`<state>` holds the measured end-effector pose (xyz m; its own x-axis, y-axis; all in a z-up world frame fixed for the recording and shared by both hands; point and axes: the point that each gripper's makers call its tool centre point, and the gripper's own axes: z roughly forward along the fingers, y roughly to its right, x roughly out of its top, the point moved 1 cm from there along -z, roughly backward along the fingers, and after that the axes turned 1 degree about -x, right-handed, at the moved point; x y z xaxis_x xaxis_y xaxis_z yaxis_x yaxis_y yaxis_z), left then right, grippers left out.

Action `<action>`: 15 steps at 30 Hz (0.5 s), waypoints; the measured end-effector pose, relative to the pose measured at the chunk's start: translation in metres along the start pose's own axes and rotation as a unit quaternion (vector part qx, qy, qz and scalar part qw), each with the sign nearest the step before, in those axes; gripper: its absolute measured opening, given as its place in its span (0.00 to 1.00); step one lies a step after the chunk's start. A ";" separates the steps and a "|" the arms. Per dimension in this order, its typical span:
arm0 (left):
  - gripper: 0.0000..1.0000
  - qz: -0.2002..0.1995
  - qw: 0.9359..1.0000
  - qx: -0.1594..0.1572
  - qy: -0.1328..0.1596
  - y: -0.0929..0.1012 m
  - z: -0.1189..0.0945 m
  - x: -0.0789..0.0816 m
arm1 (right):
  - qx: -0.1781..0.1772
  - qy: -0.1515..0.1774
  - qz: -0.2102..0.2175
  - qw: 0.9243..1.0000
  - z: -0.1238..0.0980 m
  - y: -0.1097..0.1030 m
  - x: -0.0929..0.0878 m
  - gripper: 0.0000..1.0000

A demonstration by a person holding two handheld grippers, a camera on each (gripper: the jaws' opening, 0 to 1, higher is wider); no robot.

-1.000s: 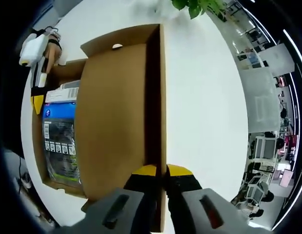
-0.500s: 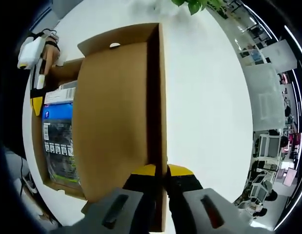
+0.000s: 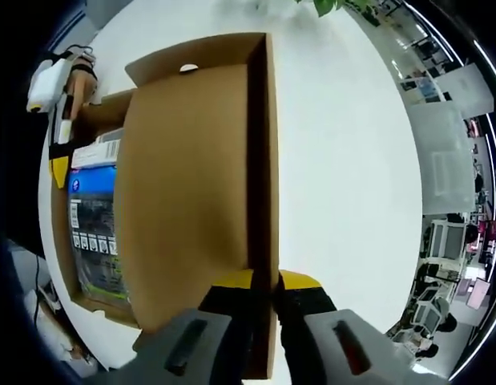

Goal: Operate the shoe box by opening the lid, removing the specified soft item, and placing it in the target area until the item is outside and the box remains undamaged.

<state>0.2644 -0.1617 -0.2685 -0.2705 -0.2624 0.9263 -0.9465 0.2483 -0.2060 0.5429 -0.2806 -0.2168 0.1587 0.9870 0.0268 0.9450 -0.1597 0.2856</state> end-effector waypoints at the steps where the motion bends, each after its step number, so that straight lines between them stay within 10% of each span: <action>1: 0.03 0.000 1.000 0.000 0.000 0.000 0.000 0.000 | 0.000 -0.001 0.001 1.000 0.002 0.000 0.000 0.08; 15: 0.03 0.001 1.000 0.000 0.000 0.014 -0.002 0.005 | 0.009 -0.001 0.004 1.000 0.017 0.001 -0.001 0.09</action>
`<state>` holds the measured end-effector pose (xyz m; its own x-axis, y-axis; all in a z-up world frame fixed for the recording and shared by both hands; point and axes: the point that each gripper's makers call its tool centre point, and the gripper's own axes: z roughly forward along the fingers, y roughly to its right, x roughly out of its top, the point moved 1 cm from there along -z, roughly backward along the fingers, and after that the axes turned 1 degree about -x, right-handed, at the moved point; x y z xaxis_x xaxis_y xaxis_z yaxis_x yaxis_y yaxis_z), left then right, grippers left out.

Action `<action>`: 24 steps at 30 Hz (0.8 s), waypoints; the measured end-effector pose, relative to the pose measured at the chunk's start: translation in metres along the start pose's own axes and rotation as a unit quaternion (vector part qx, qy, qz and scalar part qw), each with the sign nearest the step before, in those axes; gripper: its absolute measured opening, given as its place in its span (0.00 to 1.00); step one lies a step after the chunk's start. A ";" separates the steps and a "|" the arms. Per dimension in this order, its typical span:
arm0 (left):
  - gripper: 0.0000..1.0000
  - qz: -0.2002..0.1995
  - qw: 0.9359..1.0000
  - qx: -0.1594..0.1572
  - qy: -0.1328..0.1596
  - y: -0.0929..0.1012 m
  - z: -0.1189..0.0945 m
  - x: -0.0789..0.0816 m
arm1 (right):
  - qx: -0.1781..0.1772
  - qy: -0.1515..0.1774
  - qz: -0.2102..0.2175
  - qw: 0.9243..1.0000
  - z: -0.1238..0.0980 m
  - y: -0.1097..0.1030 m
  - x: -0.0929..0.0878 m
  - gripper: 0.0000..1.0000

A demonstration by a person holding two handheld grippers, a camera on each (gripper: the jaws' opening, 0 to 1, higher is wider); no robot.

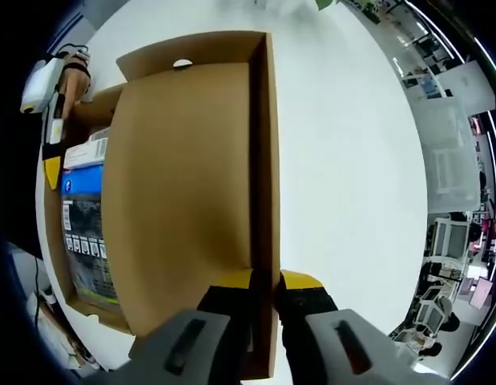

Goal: Operate the shoe box by opening the lid, removing the specified soft item, and placing it in the target area until the item is outside and the box remains undamaged.

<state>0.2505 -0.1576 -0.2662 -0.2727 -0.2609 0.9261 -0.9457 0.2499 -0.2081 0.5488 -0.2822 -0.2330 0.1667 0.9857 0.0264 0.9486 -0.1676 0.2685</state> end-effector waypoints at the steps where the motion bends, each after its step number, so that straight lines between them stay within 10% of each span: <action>1: 0.03 -0.001 1.000 0.000 0.000 -0.002 -0.001 -0.003 | 0.001 0.000 0.001 1.000 0.001 0.000 0.000 0.09; 24: 0.03 -0.003 1.000 -0.001 -0.001 -0.019 0.004 -0.007 | 0.008 0.003 0.007 1.000 0.021 -0.003 -0.001 0.12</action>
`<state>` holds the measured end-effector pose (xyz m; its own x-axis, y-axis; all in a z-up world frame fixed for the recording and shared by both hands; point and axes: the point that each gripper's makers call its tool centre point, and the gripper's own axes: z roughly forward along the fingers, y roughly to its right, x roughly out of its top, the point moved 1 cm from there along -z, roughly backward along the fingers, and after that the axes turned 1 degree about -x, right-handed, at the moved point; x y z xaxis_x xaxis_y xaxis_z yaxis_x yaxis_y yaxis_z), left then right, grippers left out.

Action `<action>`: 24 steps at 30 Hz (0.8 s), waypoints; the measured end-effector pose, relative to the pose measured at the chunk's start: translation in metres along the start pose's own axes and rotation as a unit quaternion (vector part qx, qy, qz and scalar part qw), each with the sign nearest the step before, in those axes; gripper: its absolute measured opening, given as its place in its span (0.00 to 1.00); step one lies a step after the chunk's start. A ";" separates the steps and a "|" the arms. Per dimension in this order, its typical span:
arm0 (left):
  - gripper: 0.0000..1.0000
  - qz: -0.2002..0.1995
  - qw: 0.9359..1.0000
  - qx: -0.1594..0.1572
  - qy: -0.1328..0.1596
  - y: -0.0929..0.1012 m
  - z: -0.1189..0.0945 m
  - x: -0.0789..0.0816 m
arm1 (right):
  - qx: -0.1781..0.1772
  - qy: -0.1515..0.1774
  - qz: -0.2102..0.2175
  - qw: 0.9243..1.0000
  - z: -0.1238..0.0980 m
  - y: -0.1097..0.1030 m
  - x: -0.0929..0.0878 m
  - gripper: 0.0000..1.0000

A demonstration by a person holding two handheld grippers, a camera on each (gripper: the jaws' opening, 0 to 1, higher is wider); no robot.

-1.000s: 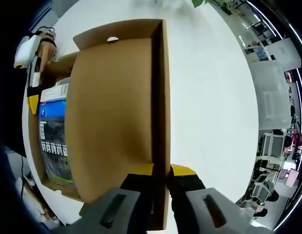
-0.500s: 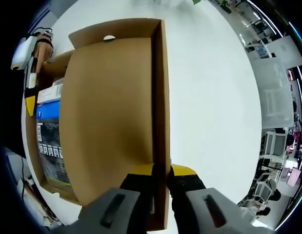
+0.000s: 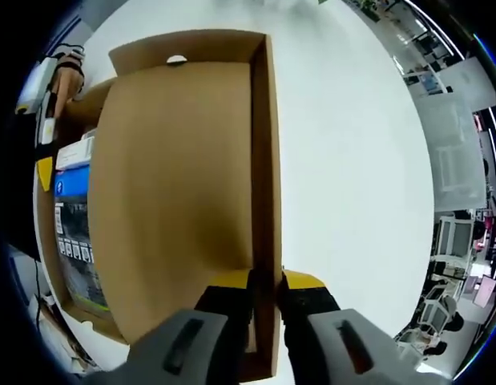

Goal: Operate the shoe box by opening the lid, removing the specified soft item, and placing it in the target area until the item is outside and the box remains undamaged.

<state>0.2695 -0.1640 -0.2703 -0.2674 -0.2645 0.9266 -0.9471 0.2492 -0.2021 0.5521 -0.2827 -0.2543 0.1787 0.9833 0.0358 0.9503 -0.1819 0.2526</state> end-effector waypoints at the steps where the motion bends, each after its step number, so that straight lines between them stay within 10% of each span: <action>1: 0.03 0.000 1.000 0.000 0.000 -0.001 0.000 0.000 | 0.001 0.001 -0.001 1.000 0.002 0.000 0.000 0.12; 24: 0.03 -0.001 1.000 0.000 0.000 0.027 0.001 0.015 | 0.010 0.009 0.009 1.000 0.028 -0.008 -0.001 0.16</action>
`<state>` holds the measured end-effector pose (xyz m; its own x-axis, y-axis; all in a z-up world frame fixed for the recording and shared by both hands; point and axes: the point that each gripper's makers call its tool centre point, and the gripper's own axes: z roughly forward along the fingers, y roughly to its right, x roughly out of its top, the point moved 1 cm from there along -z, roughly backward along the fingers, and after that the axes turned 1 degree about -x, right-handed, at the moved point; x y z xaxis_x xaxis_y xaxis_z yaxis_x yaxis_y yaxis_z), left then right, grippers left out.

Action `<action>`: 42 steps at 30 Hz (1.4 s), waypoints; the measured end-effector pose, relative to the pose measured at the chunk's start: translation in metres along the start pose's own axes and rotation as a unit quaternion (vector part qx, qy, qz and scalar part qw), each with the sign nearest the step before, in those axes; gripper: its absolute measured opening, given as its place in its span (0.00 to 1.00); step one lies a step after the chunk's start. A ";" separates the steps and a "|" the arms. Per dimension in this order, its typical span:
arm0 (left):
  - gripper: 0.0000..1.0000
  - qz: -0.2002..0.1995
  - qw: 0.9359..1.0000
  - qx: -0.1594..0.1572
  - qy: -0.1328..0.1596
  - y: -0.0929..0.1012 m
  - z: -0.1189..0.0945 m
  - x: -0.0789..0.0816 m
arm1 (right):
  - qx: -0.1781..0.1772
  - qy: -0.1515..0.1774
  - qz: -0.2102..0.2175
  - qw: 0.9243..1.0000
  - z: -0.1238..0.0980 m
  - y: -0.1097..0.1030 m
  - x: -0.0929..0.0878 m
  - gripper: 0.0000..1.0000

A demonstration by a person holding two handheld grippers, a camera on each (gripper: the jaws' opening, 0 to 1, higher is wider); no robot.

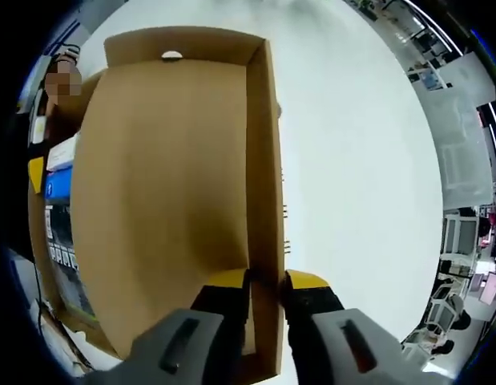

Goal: Operate the shoe box by opening the lid, removing the specified soft item, and placing it in the target area until the item is outside and the box remains undamaged.

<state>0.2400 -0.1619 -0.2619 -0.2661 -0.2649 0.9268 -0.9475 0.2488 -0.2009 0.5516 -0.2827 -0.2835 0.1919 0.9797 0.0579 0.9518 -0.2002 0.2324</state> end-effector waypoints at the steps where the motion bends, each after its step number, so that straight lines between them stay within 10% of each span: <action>1: 0.03 0.000 1.000 0.000 0.000 0.000 0.000 0.000 | 0.000 0.000 0.000 1.000 0.001 0.000 0.000 0.16; 42: 0.03 0.001 1.000 -0.002 0.003 -0.006 0.000 -0.002 | 0.018 -0.002 0.005 1.000 0.022 -0.009 -0.002 0.18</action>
<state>0.2459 -0.1624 -0.2628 -0.2663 -0.2592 0.9284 -0.9463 0.2534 -0.2007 0.5481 -0.2831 -0.3067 0.2017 0.9779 0.0555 0.9581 -0.2087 0.1962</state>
